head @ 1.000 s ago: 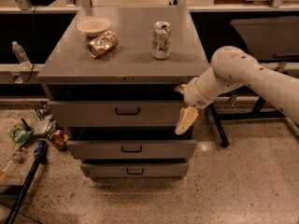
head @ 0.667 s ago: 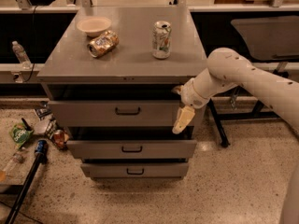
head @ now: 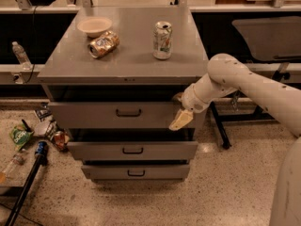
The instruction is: Open top drawer
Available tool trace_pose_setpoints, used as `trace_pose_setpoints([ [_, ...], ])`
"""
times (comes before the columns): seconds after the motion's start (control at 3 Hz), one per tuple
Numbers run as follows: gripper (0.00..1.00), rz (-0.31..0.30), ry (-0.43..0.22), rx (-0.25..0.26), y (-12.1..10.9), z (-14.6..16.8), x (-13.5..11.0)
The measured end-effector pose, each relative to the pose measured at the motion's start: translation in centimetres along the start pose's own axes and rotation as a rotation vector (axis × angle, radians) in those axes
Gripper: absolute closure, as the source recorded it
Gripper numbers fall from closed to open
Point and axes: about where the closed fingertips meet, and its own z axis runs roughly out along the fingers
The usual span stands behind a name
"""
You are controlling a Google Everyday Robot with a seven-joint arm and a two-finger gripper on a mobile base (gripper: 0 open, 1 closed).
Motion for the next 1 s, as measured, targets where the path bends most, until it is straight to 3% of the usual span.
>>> trace_pose_setpoints([
  [0.67,0.84,0.003,-0.001,-0.005,0.3,-0.5,-0.2],
  [1.0,1.00,0.024,0.003,-0.042,3.6,-2.4,-0.7],
])
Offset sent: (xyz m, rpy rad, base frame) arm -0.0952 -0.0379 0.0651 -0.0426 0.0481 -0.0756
